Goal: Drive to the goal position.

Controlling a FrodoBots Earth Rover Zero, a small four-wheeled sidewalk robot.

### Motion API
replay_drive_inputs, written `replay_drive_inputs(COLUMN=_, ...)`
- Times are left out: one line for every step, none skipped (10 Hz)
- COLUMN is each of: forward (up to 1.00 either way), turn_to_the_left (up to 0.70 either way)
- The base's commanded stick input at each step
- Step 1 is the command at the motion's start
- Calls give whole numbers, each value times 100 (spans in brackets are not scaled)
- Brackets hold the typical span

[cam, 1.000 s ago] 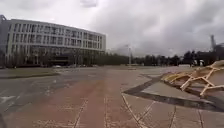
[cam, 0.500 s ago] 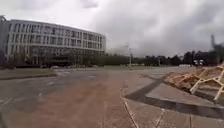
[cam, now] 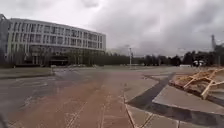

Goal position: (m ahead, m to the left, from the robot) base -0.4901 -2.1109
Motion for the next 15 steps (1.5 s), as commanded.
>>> replay_drive_inputs(forward=70, turn_to_the_left=34)
replay_drive_inputs(forward=70, turn_to_the_left=35)
replay_drive_inputs(forward=70, turn_to_the_left=35)
replay_drive_inputs(forward=70, turn_to_the_left=35)
replay_drive_inputs(forward=70, turn_to_the_left=35)
replay_drive_inputs(forward=70, turn_to_the_left=35)
replay_drive_inputs(forward=70, turn_to_the_left=35)
replay_drive_inputs(forward=70, turn_to_the_left=0)
replay_drive_inputs(forward=70, turn_to_the_left=0)
replay_drive_inputs(forward=70, turn_to_the_left=0)
replay_drive_inputs(forward=70, turn_to_the_left=0)
replay_drive_inputs(forward=70, turn_to_the_left=0)
replay_drive_inputs(forward=70, turn_to_the_left=0)
replay_drive_inputs(forward=70, turn_to_the_left=0)
replay_drive_inputs(forward=70, turn_to_the_left=0)
